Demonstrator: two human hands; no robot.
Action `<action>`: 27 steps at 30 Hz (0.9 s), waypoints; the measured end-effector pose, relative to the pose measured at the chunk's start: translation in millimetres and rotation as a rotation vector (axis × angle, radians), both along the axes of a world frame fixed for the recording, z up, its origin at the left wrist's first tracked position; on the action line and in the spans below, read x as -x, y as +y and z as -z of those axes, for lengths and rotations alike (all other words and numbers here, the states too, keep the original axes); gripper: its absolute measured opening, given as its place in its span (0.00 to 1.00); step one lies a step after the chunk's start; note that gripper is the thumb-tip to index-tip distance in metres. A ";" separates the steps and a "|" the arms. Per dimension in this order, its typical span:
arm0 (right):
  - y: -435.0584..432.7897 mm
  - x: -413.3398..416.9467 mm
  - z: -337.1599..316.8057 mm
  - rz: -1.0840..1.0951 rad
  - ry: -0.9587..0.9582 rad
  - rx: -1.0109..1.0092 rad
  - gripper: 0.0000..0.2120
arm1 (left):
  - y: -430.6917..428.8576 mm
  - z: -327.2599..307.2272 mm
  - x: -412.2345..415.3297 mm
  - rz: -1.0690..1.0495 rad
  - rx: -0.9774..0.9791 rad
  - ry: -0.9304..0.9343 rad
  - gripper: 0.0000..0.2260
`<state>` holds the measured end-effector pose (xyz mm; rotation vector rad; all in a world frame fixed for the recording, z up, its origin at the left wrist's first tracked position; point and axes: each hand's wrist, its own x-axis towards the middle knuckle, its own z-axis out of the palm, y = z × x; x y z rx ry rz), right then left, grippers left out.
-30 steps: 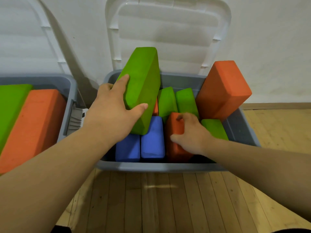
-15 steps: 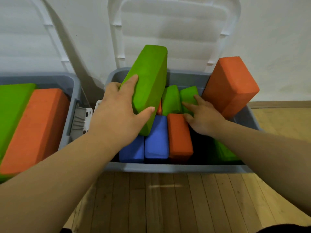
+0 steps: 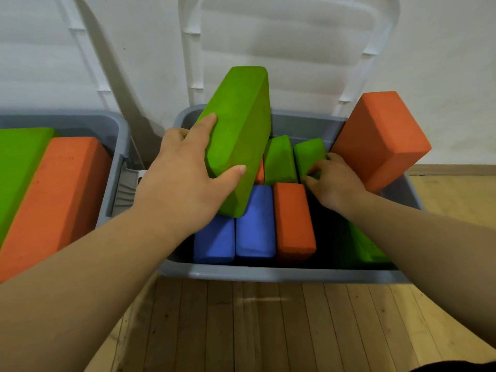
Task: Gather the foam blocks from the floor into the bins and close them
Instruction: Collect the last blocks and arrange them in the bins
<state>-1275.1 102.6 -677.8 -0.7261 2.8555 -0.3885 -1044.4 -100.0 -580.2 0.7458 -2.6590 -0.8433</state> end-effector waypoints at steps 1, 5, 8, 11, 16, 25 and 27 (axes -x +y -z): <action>-3.1 0.9 2.8 0.038 -0.010 0.024 0.15 | -0.1 0.8 -0.3 0.003 0.001 0.004 0.41; -3.7 4.9 9.8 0.088 0.016 0.060 0.13 | -1.9 3.5 -2.6 0.010 0.009 0.021 0.41; 0.0 4.6 11.5 0.035 0.031 0.048 0.19 | -4.1 4.9 -4.0 0.016 -0.002 0.027 0.41; -3.4 8.1 14.1 0.030 -0.044 0.040 0.22 | -6.2 6.4 -3.4 0.011 -0.025 0.033 0.41; -25.5 11.8 2.6 0.271 -0.231 0.176 0.33 | -6.6 8.4 -2.6 0.020 -0.017 0.045 0.41; -22.1 9.0 0.2 0.145 -0.118 0.046 0.36 | -5.6 7.0 -2.8 -0.028 -0.018 0.045 0.40; -19.8 10.5 0.4 0.132 -0.112 0.029 0.35 | -5.2 5.8 -2.9 -0.028 -0.017 0.040 0.40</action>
